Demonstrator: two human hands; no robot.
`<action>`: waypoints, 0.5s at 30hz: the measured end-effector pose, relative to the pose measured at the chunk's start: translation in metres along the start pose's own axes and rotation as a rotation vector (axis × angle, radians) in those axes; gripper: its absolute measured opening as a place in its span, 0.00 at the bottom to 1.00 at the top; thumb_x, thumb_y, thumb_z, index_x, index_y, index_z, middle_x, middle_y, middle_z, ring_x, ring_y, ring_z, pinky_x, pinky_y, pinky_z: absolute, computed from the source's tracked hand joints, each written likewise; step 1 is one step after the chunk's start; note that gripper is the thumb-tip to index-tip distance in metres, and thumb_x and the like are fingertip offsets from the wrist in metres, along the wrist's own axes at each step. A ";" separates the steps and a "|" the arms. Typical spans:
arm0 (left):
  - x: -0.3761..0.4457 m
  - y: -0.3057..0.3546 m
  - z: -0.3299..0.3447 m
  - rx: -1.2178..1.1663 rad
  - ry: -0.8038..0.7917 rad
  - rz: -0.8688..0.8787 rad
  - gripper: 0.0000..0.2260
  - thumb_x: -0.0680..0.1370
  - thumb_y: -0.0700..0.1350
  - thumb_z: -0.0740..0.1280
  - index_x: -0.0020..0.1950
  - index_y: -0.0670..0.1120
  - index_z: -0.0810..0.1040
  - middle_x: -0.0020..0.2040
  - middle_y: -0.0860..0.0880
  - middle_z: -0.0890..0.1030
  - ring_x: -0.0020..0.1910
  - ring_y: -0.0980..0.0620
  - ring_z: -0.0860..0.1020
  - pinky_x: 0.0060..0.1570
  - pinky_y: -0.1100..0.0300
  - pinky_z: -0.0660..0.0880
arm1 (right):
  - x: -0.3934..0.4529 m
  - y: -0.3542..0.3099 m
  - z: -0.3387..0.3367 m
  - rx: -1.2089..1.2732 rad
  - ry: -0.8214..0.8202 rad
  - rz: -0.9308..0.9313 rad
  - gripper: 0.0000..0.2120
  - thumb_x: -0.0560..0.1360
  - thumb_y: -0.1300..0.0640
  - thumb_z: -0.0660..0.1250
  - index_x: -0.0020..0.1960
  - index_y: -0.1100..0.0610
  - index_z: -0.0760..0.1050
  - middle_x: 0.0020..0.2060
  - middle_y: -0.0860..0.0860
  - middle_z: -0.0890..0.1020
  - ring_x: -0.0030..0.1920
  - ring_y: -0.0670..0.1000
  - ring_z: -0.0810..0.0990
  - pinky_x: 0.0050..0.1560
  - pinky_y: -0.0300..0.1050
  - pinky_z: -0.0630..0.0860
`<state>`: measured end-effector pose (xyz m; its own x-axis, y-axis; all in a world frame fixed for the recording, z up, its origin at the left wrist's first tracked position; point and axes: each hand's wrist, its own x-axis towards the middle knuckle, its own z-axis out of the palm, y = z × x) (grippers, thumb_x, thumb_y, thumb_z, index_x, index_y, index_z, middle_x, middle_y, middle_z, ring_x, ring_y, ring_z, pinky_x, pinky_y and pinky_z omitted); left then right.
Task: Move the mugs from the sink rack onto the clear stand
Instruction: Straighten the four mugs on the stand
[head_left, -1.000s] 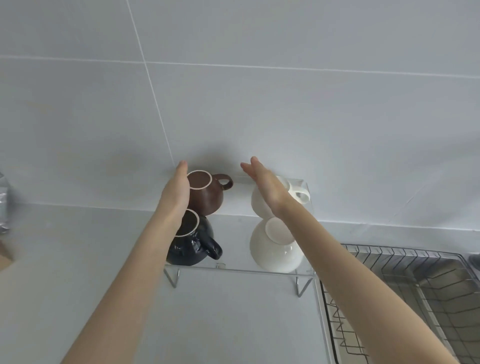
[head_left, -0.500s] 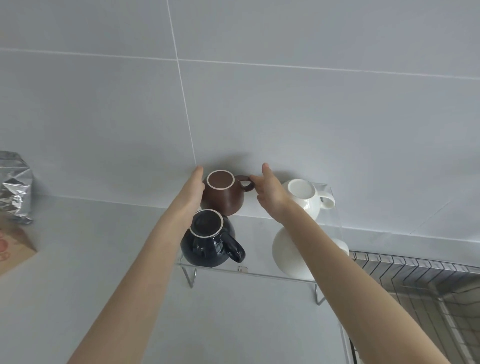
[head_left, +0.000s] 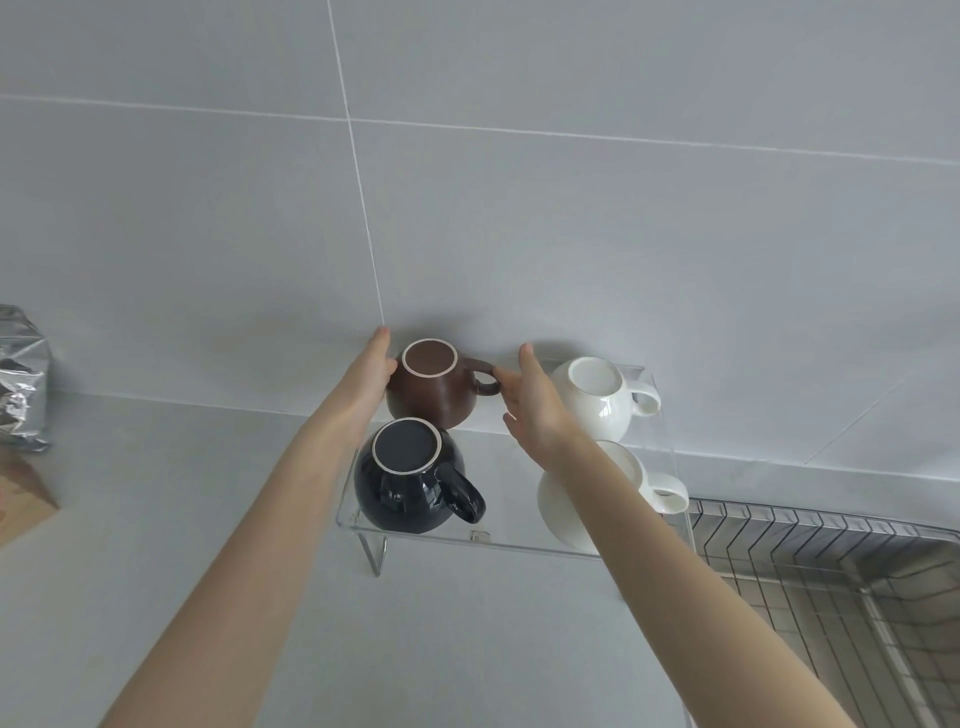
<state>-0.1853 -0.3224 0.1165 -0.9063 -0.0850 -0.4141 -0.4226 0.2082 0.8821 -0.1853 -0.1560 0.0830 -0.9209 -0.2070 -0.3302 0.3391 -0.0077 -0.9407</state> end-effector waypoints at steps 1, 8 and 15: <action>0.000 -0.001 0.000 -0.002 -0.007 0.010 0.31 0.78 0.58 0.43 0.72 0.38 0.58 0.76 0.43 0.58 0.76 0.50 0.55 0.75 0.55 0.48 | 0.002 0.003 0.001 -0.002 0.004 0.001 0.32 0.77 0.39 0.35 0.60 0.46 0.76 0.58 0.47 0.72 0.71 0.48 0.57 0.72 0.50 0.47; 0.000 -0.007 -0.001 -0.029 -0.034 0.058 0.29 0.79 0.57 0.40 0.73 0.41 0.59 0.76 0.45 0.57 0.76 0.51 0.53 0.75 0.56 0.46 | 0.006 0.019 0.003 -0.025 -0.010 -0.003 0.32 0.74 0.37 0.35 0.65 0.44 0.71 0.65 0.45 0.71 0.74 0.47 0.52 0.75 0.54 0.41; -0.002 -0.016 0.000 -0.049 0.003 0.126 0.26 0.80 0.55 0.41 0.72 0.44 0.61 0.76 0.47 0.60 0.75 0.53 0.56 0.74 0.57 0.48 | 0.007 0.021 0.006 -0.052 0.035 0.056 0.38 0.68 0.31 0.39 0.71 0.46 0.62 0.73 0.44 0.64 0.75 0.46 0.51 0.75 0.53 0.43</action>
<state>-0.1772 -0.3251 0.1033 -0.9522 -0.0642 -0.2985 -0.3052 0.1698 0.9370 -0.1833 -0.1631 0.0619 -0.9073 -0.1712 -0.3842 0.3807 0.0537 -0.9231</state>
